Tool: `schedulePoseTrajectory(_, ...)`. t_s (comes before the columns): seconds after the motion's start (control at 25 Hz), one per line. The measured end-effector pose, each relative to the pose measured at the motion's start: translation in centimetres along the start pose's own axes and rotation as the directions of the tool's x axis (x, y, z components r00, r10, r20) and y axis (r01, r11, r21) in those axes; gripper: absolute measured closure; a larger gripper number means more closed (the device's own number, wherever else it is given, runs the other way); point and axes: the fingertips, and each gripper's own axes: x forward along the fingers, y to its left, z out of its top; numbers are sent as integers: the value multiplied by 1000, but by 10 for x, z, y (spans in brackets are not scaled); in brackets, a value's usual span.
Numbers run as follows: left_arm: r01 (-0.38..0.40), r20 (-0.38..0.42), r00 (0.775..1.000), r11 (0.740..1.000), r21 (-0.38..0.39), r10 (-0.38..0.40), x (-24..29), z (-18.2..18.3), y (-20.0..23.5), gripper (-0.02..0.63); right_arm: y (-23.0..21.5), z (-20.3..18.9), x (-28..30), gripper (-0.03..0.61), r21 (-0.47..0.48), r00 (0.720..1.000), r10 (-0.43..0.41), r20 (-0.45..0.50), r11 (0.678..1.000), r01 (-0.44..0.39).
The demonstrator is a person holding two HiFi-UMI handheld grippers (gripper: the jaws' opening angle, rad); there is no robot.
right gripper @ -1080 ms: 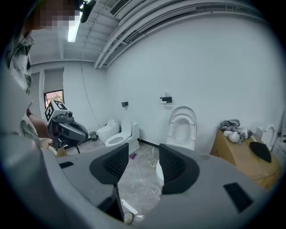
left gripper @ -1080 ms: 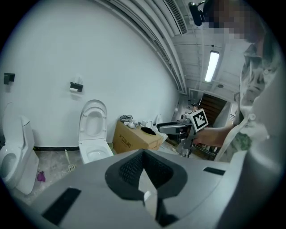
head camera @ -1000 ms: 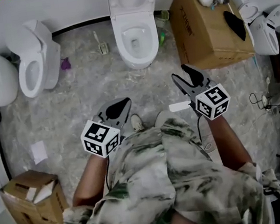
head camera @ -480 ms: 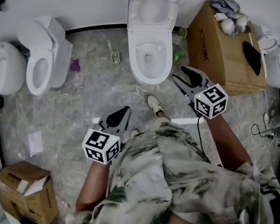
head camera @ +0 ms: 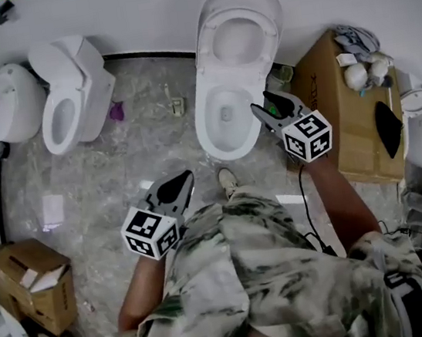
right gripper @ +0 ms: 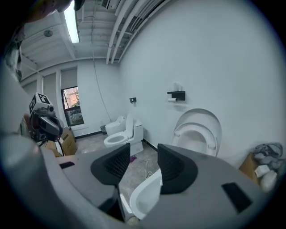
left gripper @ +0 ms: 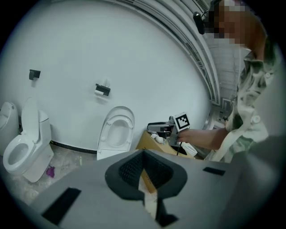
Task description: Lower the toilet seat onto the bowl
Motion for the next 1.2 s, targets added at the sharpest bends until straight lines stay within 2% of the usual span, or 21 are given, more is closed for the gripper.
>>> schedulePoseTrajectory(0.4, -119, 18, 993, 992, -44, 119, 49, 31, 16, 591, -128, 19, 75, 370, -84, 997, 49, -57, 995, -54)
schedulePoseTrajectory(0.56, -173, 27, 984, 982, -76, 176, 52, 36, 27, 592, -166, 33, 101, 376, -133, 996, 49, -69, 989, -58)
schedulePoseTrajectory(0.8, -219, 10, 975, 972, -90, 221, 62, 38, 36, 591, -220, 57, 131, 388, -222, 997, 31, -65, 974, -45)
schedulePoseTrajectory(1.2, -301, -12, 953, 948, -102, 301, 62, 45, 56, 592, -290, 69, 189, 383, -304, 993, 5, -121, 952, -42)
